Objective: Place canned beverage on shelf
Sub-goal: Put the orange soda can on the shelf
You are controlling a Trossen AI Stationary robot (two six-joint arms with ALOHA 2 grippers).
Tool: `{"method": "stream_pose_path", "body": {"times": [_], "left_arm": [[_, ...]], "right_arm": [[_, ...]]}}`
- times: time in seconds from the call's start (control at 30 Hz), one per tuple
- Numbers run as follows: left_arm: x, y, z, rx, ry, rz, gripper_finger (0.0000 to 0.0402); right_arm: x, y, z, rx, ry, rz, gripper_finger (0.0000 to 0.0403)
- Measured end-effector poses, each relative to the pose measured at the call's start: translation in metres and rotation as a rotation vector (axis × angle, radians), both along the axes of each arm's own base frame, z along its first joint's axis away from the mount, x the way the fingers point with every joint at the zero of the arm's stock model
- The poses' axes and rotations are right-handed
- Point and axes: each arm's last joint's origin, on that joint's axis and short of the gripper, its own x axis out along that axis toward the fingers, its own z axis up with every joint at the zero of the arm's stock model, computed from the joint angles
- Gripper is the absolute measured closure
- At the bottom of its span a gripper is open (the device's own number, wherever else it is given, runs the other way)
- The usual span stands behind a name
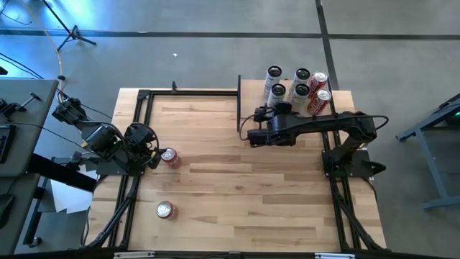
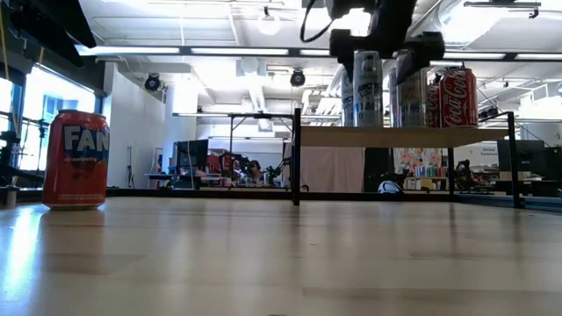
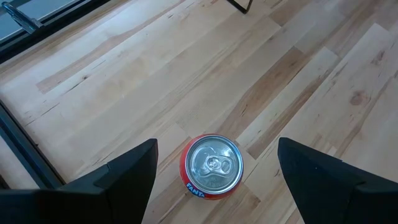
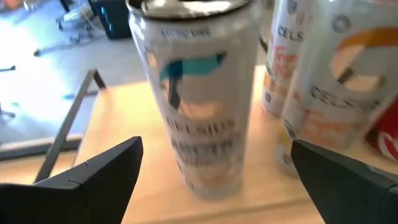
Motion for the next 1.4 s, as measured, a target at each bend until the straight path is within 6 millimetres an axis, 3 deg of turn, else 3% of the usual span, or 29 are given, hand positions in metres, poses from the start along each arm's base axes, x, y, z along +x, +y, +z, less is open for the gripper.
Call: {"method": "stream_pose_path", "body": {"times": [0.27, 0.53, 0.77, 0.9, 1.03, 1.2, 1.4], "left_arm": [[0.0, 0.0, 0.0, 0.0, 0.0, 0.0, 0.0092], [0.0, 0.0, 0.0, 0.0, 0.0, 0.0, 0.0092], [0.0, 0.0, 0.0, 0.0, 0.0, 0.0, 0.0092], [0.0, 0.0, 0.0, 0.0, 0.0, 0.0, 0.0092], [0.0, 0.0, 0.0, 0.0, 0.0, 0.0, 0.0092], [0.0, 0.0, 0.0, 0.0, 0.0, 0.0, 0.0092], [0.0, 0.0, 0.0, 0.0, 0.0, 0.0, 0.0092]], "right_arm": [[-0.018, 0.031, 0.017, 0.208, -0.018, 0.096, 0.0004], [-0.037, 0.086, 0.026, 0.455, 0.07, 0.34, 0.0004], [-0.066, 0.165, 0.027, 0.662, 0.064, 0.583, 0.0004], [-0.083, 0.217, 0.027, 0.711, -0.025, 0.802, 0.0004], [-0.105, 0.257, 0.031, 0.783, -0.11, 0.983, 0.0004], [-0.133, 0.287, 0.034, 0.895, -0.116, 1.113, 0.0004], [-0.159, 0.304, 0.034, 0.991, -0.04, 1.208, 0.0004]]}}
